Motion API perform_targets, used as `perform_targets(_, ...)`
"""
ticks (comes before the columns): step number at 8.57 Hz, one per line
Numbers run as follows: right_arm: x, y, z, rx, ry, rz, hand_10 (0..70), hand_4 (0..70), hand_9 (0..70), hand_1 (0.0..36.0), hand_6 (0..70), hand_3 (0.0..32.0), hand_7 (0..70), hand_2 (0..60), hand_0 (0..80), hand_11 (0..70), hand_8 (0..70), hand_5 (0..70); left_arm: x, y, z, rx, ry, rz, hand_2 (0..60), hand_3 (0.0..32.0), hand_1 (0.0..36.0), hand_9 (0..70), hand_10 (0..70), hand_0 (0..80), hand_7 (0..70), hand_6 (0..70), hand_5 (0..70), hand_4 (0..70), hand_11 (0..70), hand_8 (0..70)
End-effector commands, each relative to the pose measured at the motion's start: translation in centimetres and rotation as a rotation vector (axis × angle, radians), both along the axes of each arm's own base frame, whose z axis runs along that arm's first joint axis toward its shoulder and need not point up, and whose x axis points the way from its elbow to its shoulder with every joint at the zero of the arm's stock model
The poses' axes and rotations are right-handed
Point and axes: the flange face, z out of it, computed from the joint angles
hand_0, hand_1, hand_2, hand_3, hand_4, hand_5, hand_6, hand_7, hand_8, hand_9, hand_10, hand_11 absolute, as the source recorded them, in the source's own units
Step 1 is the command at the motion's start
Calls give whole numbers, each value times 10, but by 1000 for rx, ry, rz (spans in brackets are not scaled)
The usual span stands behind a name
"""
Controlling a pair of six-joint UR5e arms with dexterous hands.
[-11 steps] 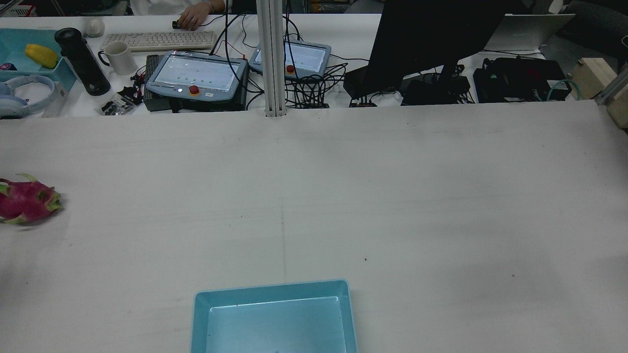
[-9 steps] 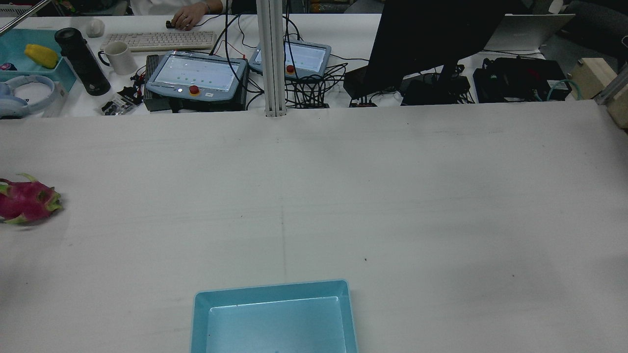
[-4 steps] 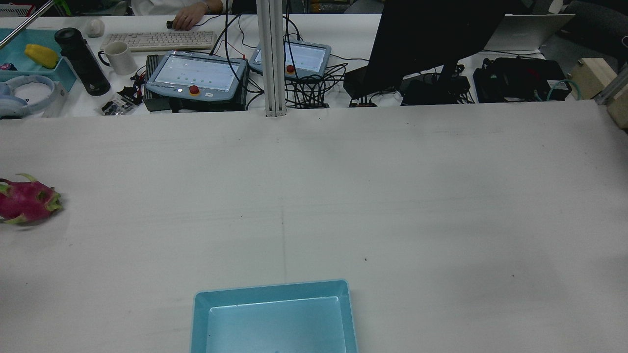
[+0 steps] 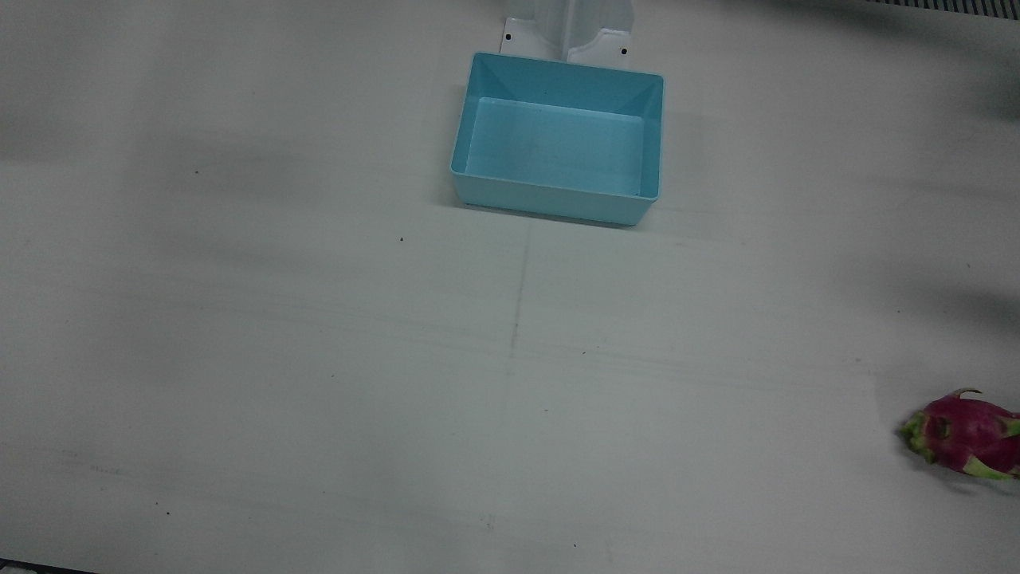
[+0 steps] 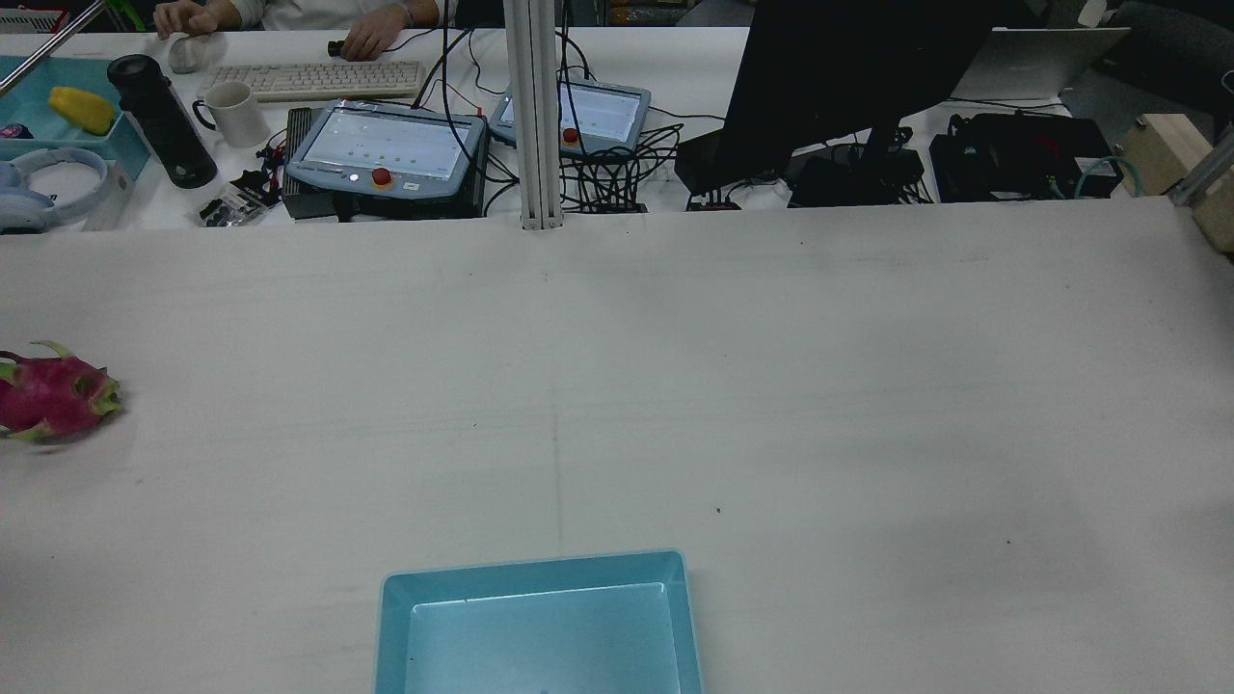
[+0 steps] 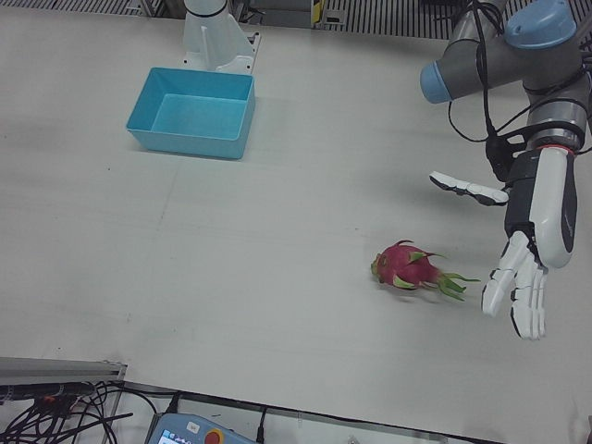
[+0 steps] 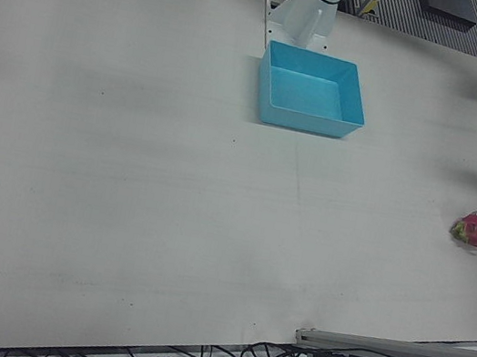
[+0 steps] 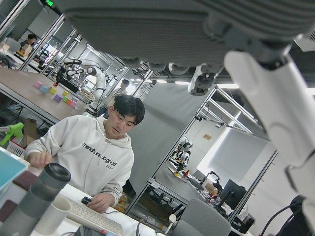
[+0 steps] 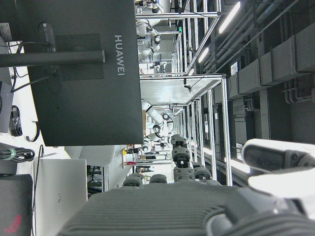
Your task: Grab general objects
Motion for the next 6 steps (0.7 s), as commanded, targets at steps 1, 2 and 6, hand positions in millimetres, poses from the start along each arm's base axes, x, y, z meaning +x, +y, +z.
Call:
perform_targets(1,0,0,-1,1,0,1,0,0,0,0,0,0,0,0,0,0,0,0,-42,6,-36,-3,-172,-20,55,0,228,0,0,566,0,0,0,41,0,0)
perform_targets(2,0,0,-1,1,0,1,0,0,0,0,0,0,0,0,0,0,0,0,-39,8,-36,-6,-183,-8,49,0,234,0,0,575,0,0,0,31,0,0)
perform_targets(6,0,0,-1,1,0,1,0,0,0,0,0,0,0,0,0,0,0,0,-30,39,-47,-97,-389,72,68,0,257,0,0,596,9,0,41,10,0,0)
